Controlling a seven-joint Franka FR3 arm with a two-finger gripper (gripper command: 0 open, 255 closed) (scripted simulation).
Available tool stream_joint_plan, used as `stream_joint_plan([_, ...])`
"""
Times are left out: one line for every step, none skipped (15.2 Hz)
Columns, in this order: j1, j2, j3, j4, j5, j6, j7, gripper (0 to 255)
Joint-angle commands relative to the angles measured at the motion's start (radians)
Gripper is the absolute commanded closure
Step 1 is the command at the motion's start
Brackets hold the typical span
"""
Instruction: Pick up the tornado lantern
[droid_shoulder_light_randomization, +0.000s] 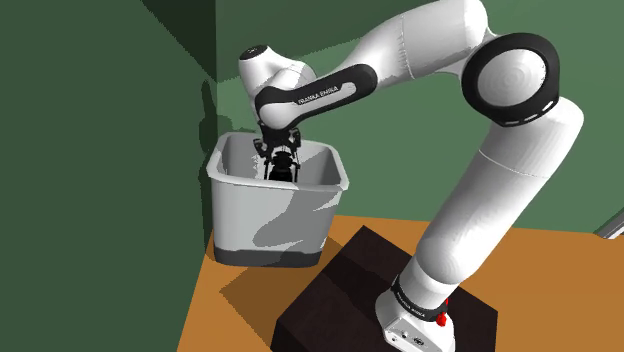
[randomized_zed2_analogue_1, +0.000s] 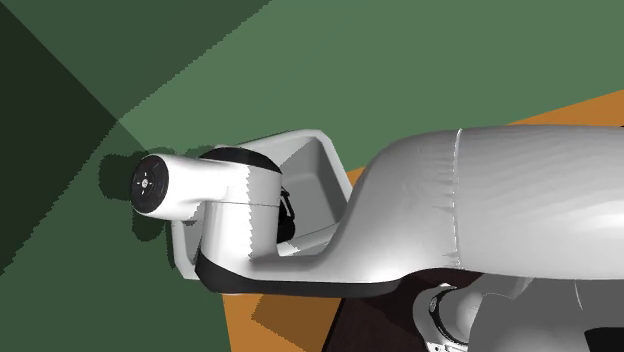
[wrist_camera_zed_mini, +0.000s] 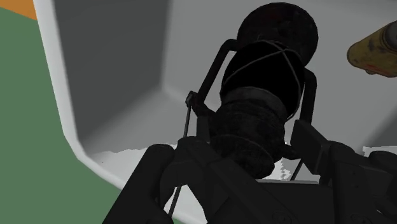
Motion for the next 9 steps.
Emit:
stream_joint_plan([0.000, -0.010, 0.001, 0.017, 0.007, -0.023, -0.012, 255])
stream_joint_plan([0.000, -0.015, 0.001, 0.024, 0.011, -0.034, -0.018, 255])
stream_joint_plan([0.000, -0.020, 0.001, 0.032, 0.015, -0.045, -0.024, 255])
stream_joint_plan([0.001, -0.025, 0.001, 0.039, 0.018, -0.056, -0.029, 255])
stream_joint_plan([0.001, -0.030, 0.002, 0.047, 0.021, -0.067, -0.035, 255])
stream_joint_plan([0.001, -0.034, 0.002, 0.056, 0.024, -0.079, -0.041, 255])
stream_joint_plan([0.001, -0.039, 0.002, 0.064, 0.027, -0.090, -0.046, 255])
stream_joint_plan([0.001, -0.042, 0.002, 0.073, 0.030, -0.101, -0.051, 255])
stream_joint_plan([0.001, -0.046, 0.002, 0.082, 0.033, -0.113, -0.057, 255])
